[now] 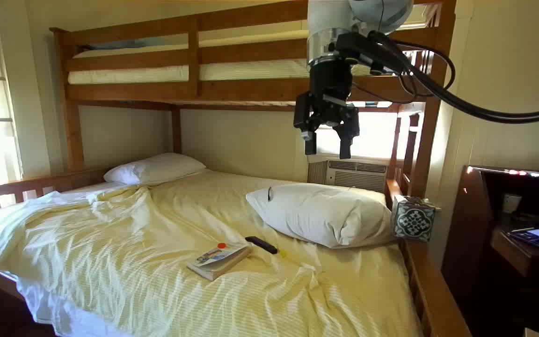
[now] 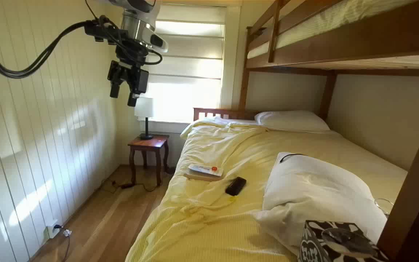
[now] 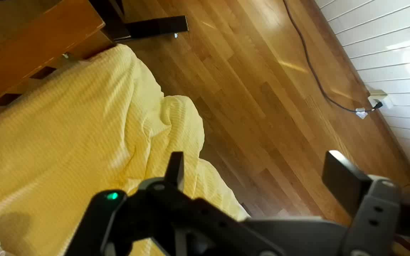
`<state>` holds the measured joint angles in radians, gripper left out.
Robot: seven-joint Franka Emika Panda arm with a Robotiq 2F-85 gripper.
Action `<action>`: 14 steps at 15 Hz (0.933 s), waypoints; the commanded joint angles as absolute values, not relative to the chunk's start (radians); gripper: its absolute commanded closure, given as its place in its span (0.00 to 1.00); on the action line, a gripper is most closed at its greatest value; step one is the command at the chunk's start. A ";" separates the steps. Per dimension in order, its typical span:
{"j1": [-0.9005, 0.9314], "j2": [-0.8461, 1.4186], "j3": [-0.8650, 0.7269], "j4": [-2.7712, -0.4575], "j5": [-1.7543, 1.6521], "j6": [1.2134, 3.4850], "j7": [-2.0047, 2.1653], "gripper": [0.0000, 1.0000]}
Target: Pick up the hanger and lean it on the pillow
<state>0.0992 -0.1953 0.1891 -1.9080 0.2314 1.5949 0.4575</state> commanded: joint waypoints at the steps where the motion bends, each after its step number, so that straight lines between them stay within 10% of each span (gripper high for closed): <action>1: 0.104 -0.194 0.185 -1.905 0.230 1.593 0.459 0.00; 14: 0.104 -0.190 0.180 -1.904 0.232 1.560 0.434 0.00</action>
<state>0.1000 -0.1913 0.1837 -1.9063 0.2333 1.5622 0.4329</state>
